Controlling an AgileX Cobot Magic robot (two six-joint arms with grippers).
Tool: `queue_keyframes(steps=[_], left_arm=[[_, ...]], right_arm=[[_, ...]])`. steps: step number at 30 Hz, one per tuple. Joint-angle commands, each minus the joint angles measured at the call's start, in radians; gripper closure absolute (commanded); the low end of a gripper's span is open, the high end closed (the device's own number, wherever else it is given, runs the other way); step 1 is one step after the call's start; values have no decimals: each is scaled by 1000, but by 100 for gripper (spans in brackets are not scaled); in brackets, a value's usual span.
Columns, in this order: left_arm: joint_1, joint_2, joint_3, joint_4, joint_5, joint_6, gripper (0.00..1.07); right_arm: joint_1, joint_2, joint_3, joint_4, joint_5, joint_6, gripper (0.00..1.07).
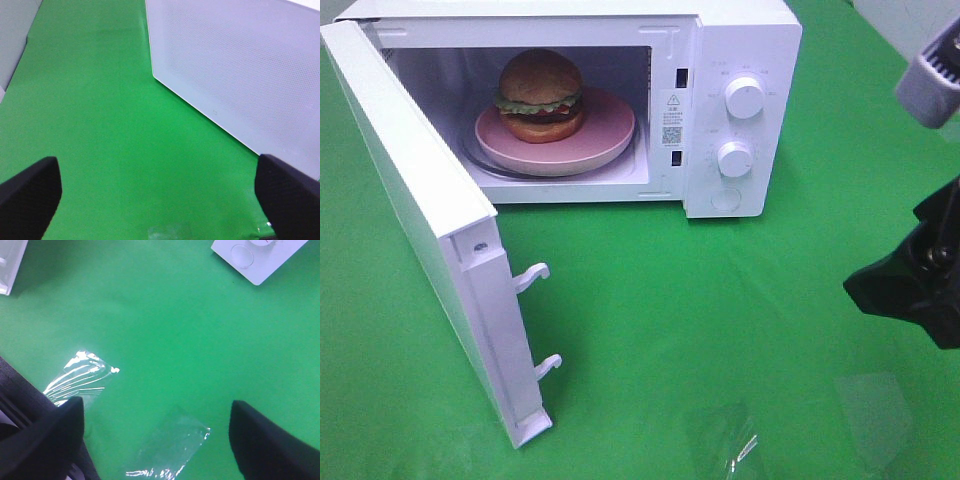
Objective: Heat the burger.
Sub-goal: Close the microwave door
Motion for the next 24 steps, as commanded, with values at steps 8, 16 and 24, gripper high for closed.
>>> queue_keyframes(steps=[8,16,24], left_arm=[[-3,-5,2,-3,7,-2,9],[-3,-5,2,-3,7,-2,9],[-3,-5,2,-3,7,-2,9]], right_arm=[[-152,-105,97,26,-8,28,31],[-333,-242,108,89,10,53,31],[-468,-432,172,99,44,61,31]])
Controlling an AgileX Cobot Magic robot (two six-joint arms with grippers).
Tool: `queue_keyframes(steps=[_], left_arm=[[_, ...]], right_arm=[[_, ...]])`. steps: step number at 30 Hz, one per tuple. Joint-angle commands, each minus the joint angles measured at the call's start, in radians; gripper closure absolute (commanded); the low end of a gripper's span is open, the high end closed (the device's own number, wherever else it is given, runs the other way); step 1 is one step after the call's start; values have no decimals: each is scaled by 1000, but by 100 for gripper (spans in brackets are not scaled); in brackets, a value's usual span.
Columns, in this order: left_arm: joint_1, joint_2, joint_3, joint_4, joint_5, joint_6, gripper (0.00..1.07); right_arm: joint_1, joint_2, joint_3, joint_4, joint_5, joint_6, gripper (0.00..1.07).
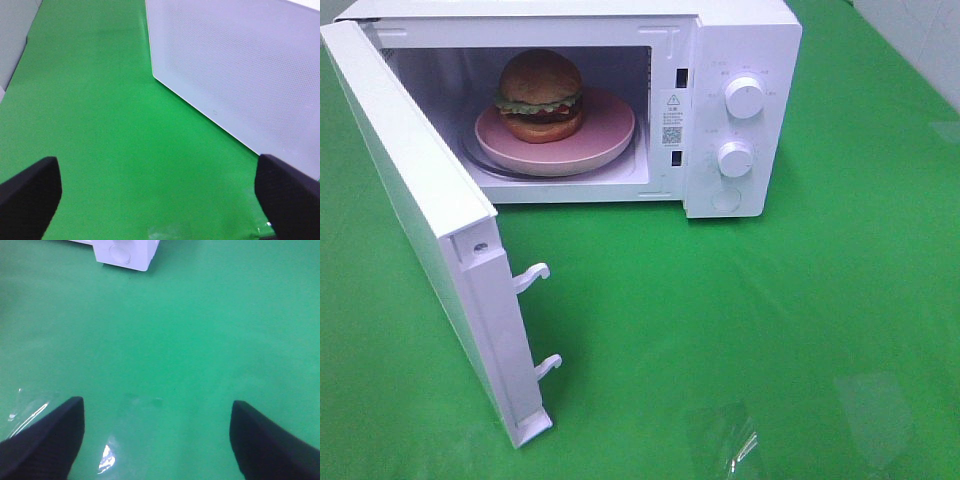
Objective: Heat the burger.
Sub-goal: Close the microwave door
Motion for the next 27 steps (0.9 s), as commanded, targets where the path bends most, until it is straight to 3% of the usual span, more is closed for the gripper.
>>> queue_keyframes(steps=[1,9,27], left_arm=[[-3,-5,2,-3,7,-2,9],[-3,-5,2,-3,7,-2,9],[-3,-5,2,-3,7,-2,9]], right_arm=[[-34,-59,28,10,11,7,31],[-155,-300,79,18,-3,9,31],[-184,-576,91,56,145,20,31]])
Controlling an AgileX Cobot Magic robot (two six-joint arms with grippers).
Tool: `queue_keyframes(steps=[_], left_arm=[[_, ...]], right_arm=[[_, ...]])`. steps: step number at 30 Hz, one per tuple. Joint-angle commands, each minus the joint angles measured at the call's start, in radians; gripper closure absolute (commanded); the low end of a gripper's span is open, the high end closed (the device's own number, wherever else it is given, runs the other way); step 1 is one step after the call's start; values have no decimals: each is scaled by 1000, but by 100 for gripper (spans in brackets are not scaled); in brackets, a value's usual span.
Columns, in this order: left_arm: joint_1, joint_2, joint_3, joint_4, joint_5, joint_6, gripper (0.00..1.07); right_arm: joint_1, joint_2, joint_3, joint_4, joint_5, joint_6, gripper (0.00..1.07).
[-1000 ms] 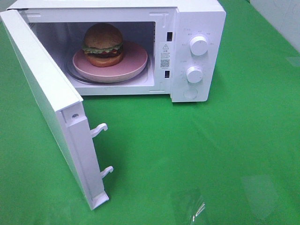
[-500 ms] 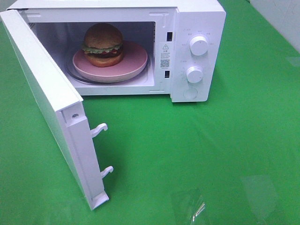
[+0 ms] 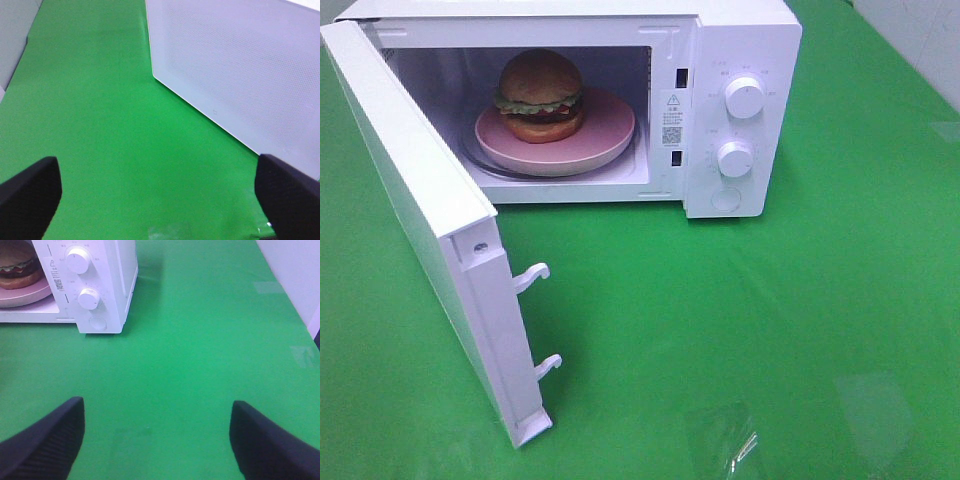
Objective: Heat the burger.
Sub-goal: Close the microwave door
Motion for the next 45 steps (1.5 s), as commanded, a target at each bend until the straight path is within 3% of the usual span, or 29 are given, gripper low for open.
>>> queue_keyframes(steps=[1,45], left_arm=[[-3,-5,2,-3,7,-2,9],[-3,-5,2,-3,7,-2,9]], right_arm=[[-7,-53,18,0,32,-9,31],[-7,-52,18,7,31,-11,31]])
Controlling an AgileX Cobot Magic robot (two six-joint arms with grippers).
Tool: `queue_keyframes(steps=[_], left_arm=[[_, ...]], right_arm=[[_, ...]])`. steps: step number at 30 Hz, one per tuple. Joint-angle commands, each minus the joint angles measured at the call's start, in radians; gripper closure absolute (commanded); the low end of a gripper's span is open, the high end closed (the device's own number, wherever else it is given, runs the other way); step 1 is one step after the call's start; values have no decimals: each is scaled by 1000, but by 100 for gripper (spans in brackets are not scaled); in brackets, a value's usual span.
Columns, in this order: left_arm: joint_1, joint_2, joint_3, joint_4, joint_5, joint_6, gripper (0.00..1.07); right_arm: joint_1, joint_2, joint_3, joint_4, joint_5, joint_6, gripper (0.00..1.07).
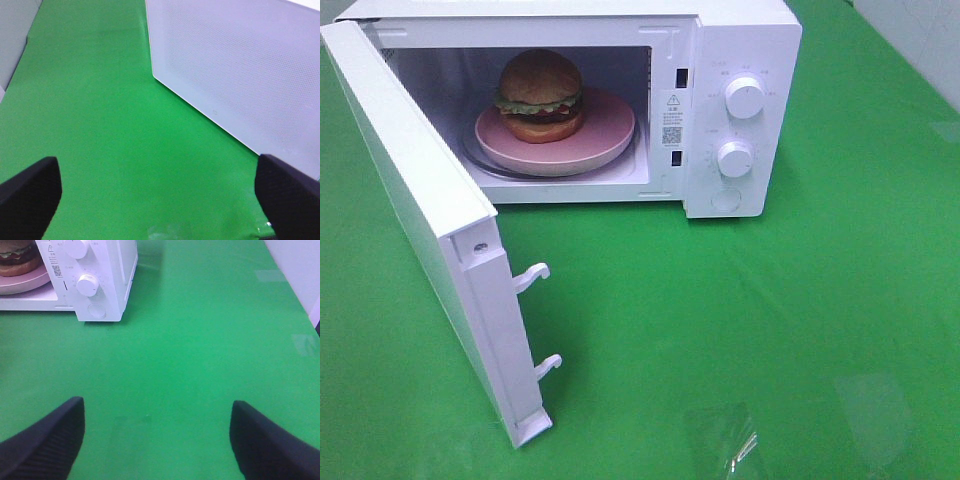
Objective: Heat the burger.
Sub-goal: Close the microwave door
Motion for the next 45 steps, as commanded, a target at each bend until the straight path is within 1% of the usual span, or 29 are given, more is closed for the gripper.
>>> queue_keyframes(steps=[1,17,22,25,28,29,30,31,32,33,34,35,36,37,38,39,40,41,42,43,44,45], left_arm=[[-3,-5,2,-3,7,-2,9],[-3,-3,2,-3,7,-5,9],[-3,38,-5,-28,-4,-6,9],[-3,88,-40,-24,-75,-6,10],[-3,119,-46,-24,-119,-6,12],[-3,151,-45,-24,-163,-6,17],[-3,151,-45,-24,-163,-6,17],[-3,165,-45,-24,-182,-6,19],[-3,196,-45,-24,-220,-6,26],[-3,196,-45,-24,-220,-6,26],[-3,229,-45,-24,-261,-6,37],[-3,229,-45,-24,-261,-6,37],[-3,260,-45,-24,-298,-6,48],[-3,260,-45,-24,-298,-6,48],[-3,286,-45,-25,-333,-6,59],[-3,286,-45,-25,-333,-6,59],[-3,308,-45,-27,-358,-6,73],[-3,308,-45,-27,-358,-6,73],[-3,332,-45,-28,-385,-6,86],[-3,332,-45,-28,-385,-6,86],[-3,356,-45,-28,-410,-6,97],[-3,356,-45,-28,-410,-6,97]], right_arm=[[-7,-27,2,7,-9,-10,31],[-7,-27,2,7,-9,-10,31],[-7,-27,2,7,-9,-10,31],[-7,-27,2,7,-9,-10,31],[-7,-27,2,7,-9,-10,31],[-7,-27,2,7,-9,-10,31],[-7,-27,2,7,-9,-10,31],[-7,-27,2,7,-9,-10,31],[-7,-27,2,7,-9,-10,31],[-7,-27,2,7,-9,-10,31],[-7,-27,2,7,-9,-10,31],[-7,-27,2,7,-9,-10,31],[-7,-27,2,7,-9,-10,31],[-7,-27,2,7,-9,-10,31],[-7,-27,2,7,-9,-10,31],[-7,-27,2,7,-9,-10,31],[-7,-27,2,7,-9,-10,31],[-7,-27,2,7,-9,-10,31],[-7,-27,2,7,-9,-10,31],[-7,-27,2,7,-9,-10,31],[-7,-27,2,7,-9,-10,31],[-7,-27,2,7,-9,-10,31]])
